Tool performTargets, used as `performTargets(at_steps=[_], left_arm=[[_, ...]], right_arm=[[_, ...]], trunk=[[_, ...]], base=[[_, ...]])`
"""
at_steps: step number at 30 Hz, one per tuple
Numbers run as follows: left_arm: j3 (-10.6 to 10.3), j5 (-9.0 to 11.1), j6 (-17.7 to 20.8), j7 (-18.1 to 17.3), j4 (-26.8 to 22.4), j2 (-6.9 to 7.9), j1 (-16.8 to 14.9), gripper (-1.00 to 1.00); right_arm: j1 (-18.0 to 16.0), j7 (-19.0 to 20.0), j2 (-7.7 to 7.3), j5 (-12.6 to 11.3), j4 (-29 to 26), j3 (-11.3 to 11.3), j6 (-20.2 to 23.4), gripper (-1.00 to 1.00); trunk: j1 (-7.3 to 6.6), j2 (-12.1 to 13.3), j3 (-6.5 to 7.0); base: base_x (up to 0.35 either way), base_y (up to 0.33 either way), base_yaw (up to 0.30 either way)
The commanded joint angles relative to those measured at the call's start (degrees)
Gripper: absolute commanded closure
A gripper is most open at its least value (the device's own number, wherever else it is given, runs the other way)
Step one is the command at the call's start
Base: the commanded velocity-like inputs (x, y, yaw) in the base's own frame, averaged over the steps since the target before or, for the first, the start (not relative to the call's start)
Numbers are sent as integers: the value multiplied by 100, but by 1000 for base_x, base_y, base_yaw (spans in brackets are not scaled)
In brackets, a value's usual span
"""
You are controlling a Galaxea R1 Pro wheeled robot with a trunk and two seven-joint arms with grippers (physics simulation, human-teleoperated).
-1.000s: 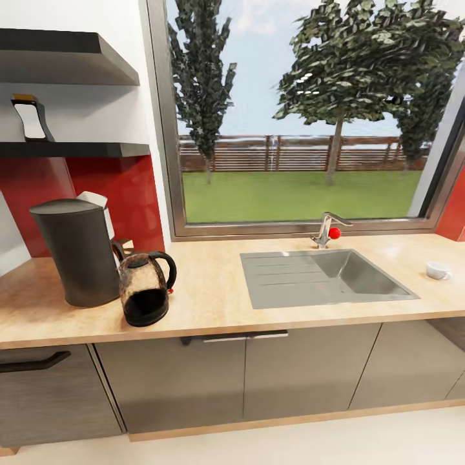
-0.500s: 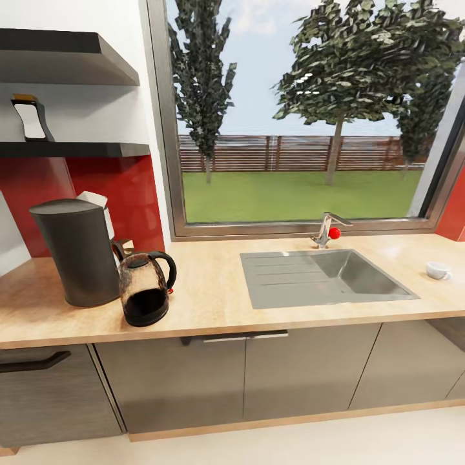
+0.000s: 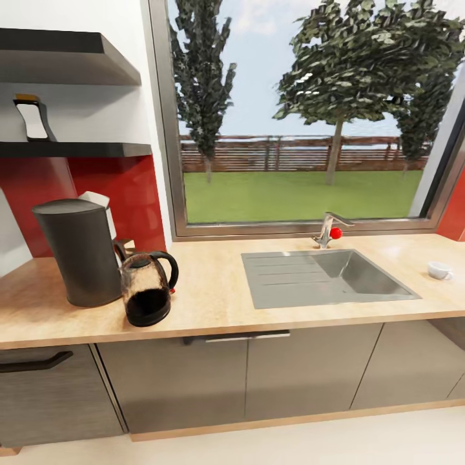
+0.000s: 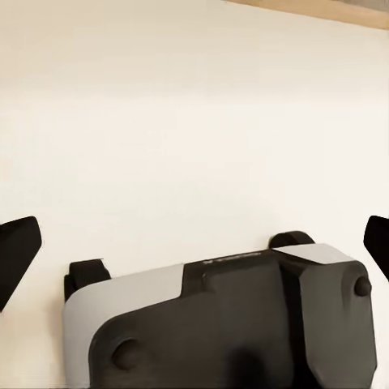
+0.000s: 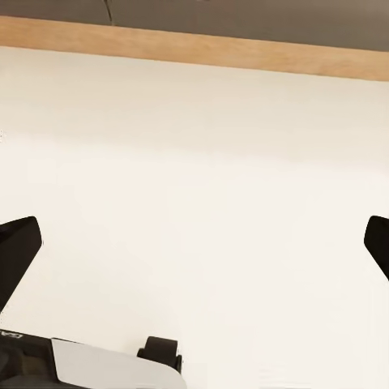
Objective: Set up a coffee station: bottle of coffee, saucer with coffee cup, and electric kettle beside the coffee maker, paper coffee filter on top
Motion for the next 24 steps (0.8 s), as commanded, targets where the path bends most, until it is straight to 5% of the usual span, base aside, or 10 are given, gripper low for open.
performTargets(at_steps=[1,12,24], left_arm=[[-41,58,37,-15,-5,33,-2,-100],[-46,58,37,-17,5,138,0,-100],[-43,58,37,-17,23,153,0,-100]], right_arm=[[-4,22,1,53,1,-37,-20,-100],[-4,20,5,53,1,-38,-20,-100],[-3,14,8,53,1,-45,-20,-100]], trunk=[[1,-6,-8],[1,-6,-8],[1,-6,-8]], base=[[-26,230,0],[-34,118,10],[-28,112,170]])
